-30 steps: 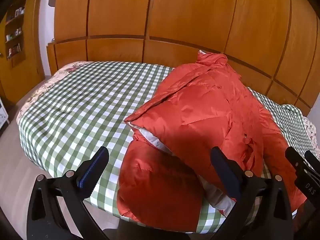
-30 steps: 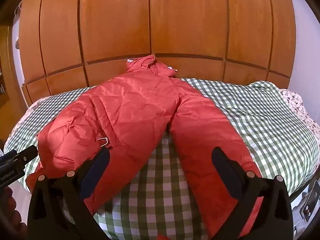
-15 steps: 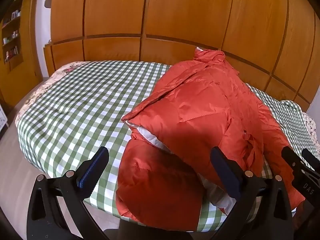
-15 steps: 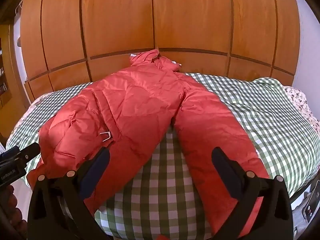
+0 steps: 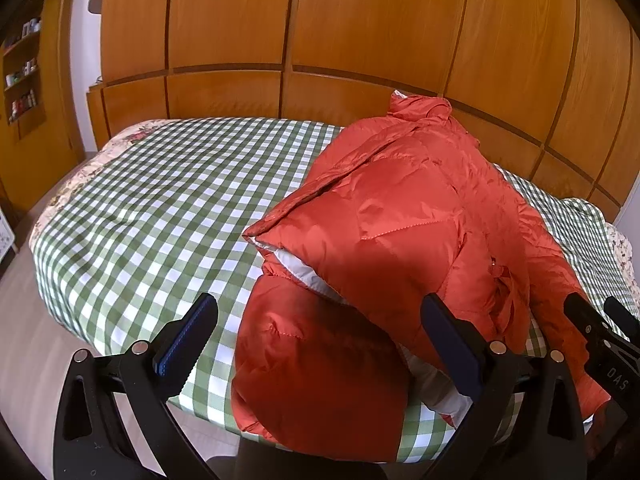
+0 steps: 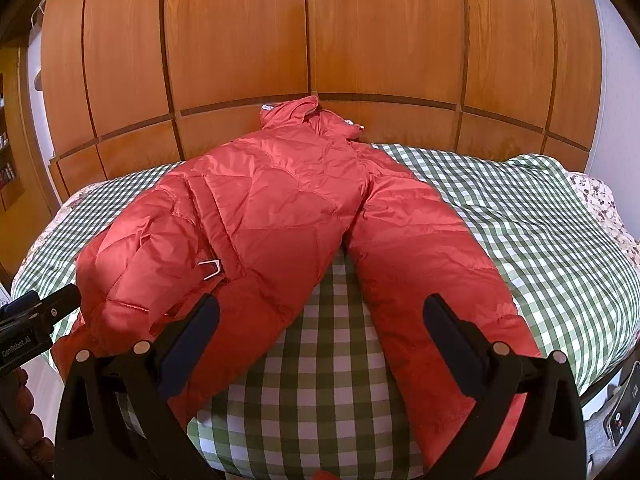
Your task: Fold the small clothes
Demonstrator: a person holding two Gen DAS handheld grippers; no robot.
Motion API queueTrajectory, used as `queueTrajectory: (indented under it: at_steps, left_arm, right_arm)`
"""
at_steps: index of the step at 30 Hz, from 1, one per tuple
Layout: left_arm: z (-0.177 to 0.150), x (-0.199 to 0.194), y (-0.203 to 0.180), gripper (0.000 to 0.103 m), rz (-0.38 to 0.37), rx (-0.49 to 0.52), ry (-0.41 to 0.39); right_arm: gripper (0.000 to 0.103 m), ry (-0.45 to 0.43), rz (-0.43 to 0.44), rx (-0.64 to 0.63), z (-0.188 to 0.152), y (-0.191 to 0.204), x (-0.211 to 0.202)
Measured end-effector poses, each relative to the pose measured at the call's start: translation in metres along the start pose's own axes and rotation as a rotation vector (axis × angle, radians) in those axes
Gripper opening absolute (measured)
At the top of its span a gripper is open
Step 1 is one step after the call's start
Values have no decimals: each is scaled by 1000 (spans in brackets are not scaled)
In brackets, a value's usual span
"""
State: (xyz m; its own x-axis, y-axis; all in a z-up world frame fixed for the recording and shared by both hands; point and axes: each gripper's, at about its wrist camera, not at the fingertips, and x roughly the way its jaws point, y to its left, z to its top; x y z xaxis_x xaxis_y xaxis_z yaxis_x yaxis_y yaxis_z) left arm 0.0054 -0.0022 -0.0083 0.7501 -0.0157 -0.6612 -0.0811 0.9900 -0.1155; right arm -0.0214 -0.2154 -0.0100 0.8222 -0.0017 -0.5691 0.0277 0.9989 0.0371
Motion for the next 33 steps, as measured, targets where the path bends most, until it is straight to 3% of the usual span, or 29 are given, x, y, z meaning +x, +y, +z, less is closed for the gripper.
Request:
queueTrajectory:
  at_steps: [21,30,33]
  left_arm:
    - [1,3,-3,100,-23,21,5]
    - [0,4,-7,100,-113,41,32]
    - [1,8,0,100,-263,20,59]
  right_arm:
    - [101,11,7,-3,-2,1,2]
    - [101,56,5,2,1,-6,13]
    - [101,66,-48,33,4,-25,16]
